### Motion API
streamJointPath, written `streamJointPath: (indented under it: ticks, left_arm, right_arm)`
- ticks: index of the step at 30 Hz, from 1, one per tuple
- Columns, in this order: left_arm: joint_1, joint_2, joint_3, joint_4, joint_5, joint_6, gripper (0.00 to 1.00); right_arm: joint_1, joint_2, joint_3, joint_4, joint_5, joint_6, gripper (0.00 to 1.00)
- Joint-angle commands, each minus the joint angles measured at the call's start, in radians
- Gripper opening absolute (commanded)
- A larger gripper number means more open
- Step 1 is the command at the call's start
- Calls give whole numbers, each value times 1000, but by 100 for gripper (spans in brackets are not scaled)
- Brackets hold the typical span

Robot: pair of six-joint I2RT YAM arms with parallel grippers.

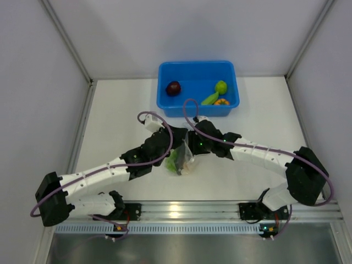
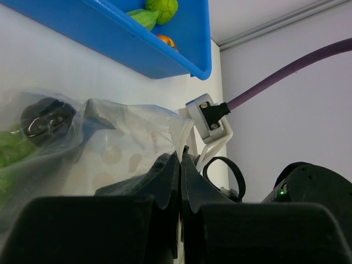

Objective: Open the zip-top bag and remove the fake food

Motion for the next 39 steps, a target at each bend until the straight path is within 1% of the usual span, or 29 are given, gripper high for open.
streamJointPath:
  ticks: [1,3,6,8,11,13,20,22,24,25,26,27,30,32,36,39]
  left_arm:
    - [1,-5,-10,72,-10,-12,0]
    - [1,-8,-10,70,-14,0,0]
    - [0,-10,-17,72,-20,5,0]
    - [1,-10,-25,70,-22,8,0]
    - [0,-11,-47,72,-24,0,0]
    - [1,-16,-59,70,-20,-7,0]
    - [0,-37,-86,70,-16,-20,0]
    - [0,-46,-91,70,-11,-20,0]
    - [-2,-54,-97,70,-10,-18,0]
    - [-2,-59,-99,70,-8,-18,0]
    - [-2,-62,-99,70,-10,-15,0]
    - [-2,-69,-105,70,-10,-11,0]
    - [0,-80,-114,70,-17,-11,0]
    - [-2,-82,-120,70,-20,-14,0]
    - [0,-72,-119,69,-14,-20,0]
    - [0,-69,-119,70,-11,-24,0]
  right_arm:
    - [40,22,-15,63,-39,-2,50]
    - [51,33,-26,58,-40,-13,52]
    - [71,32,-46,64,-100,-27,56]
    - [83,33,-56,76,-108,-31,58]
    - [91,39,-87,115,-138,-19,58]
    - [92,42,-113,171,-167,-1,58]
    - [104,61,-158,316,-106,69,58]
    - [117,64,-150,311,-51,66,57]
    - [129,81,-100,239,80,56,57]
    - [137,99,-78,151,114,49,57]
    - [138,104,-61,117,148,50,57]
    - [140,104,-43,90,197,50,57]
    - [147,81,-35,43,266,62,57]
    - [152,64,-37,41,274,69,58]
    - [152,59,-55,147,132,32,59]
    - [154,102,-29,138,122,9,61]
